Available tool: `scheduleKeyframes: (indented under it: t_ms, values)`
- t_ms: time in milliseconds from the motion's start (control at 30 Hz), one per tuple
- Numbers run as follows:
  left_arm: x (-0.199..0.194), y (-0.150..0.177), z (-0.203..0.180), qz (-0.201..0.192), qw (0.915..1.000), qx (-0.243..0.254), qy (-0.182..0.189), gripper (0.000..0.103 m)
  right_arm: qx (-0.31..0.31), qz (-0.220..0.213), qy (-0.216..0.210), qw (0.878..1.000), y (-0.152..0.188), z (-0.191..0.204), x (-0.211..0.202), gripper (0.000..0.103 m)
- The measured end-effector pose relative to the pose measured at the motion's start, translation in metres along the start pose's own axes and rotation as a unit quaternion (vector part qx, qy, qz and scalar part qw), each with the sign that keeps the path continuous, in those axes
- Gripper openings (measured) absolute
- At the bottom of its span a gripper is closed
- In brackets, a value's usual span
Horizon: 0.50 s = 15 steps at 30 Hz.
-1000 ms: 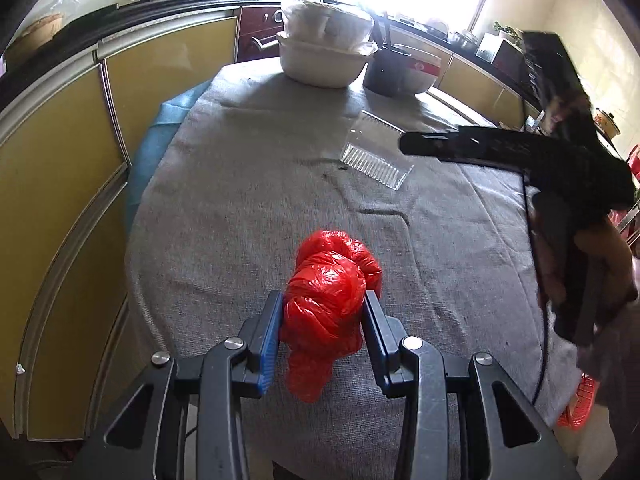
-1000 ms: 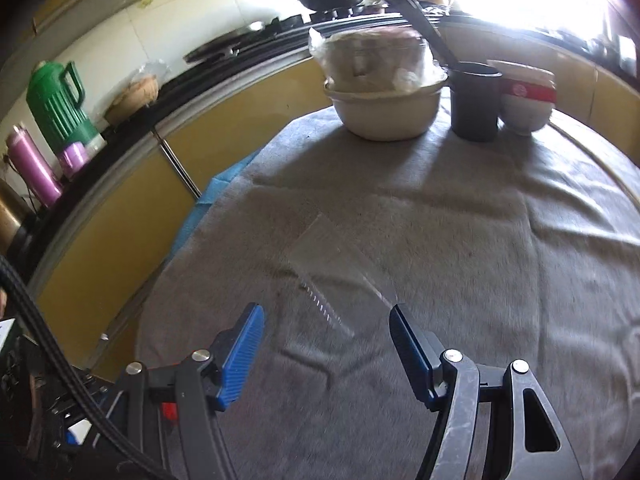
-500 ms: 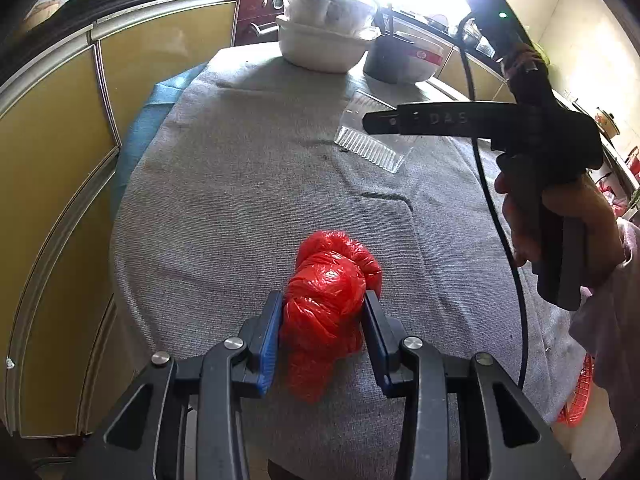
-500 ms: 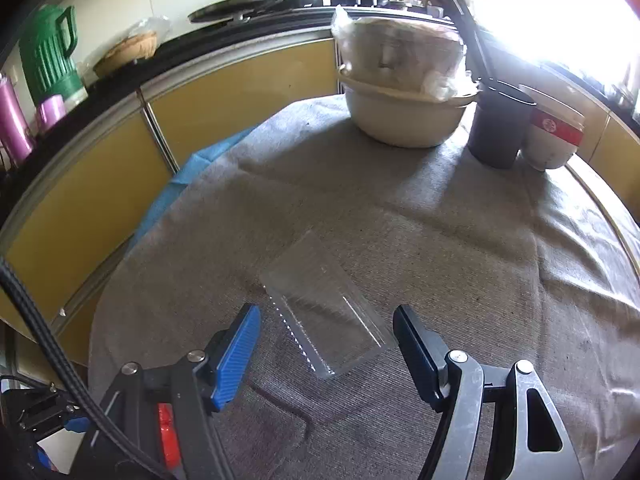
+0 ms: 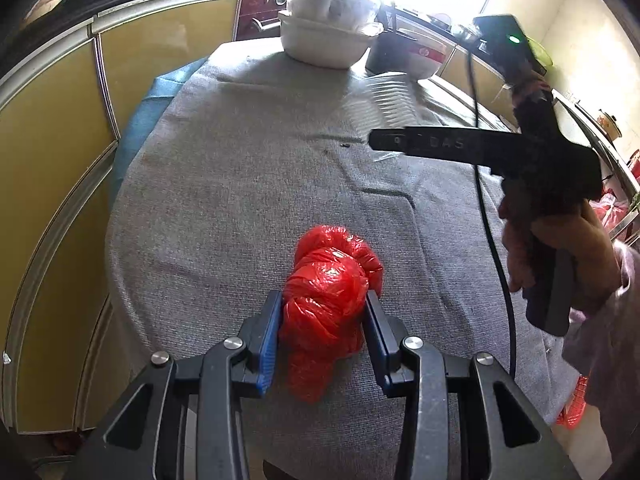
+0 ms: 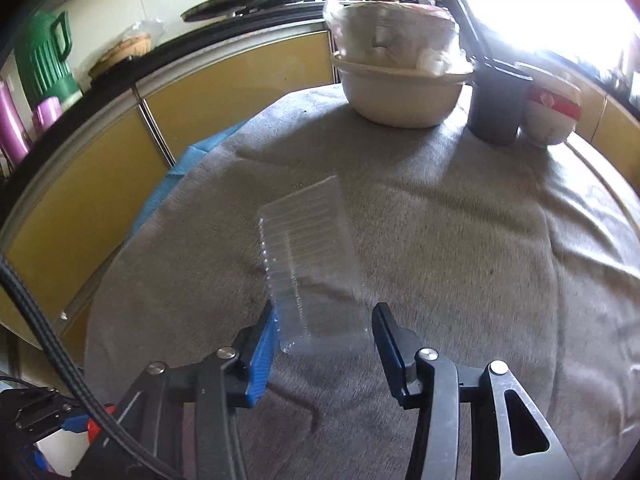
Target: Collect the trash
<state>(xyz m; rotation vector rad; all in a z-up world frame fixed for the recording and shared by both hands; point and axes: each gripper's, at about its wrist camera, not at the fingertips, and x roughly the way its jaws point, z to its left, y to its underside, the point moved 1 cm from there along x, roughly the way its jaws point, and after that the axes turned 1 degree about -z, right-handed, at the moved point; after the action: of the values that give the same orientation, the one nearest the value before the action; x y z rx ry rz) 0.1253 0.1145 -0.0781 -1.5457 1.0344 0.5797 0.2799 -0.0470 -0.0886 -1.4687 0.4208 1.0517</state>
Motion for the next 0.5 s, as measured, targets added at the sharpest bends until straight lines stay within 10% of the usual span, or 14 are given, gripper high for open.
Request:
scheduleKeyframes:
  t_ms: [500]
  values:
    - [0.004, 0.010, -0.008, 0.007, 0.9997, 0.006, -0.023, 0.041, 0.082, -0.028, -0.046, 0.995, 0.057, -0.030, -0.057, 0.033]
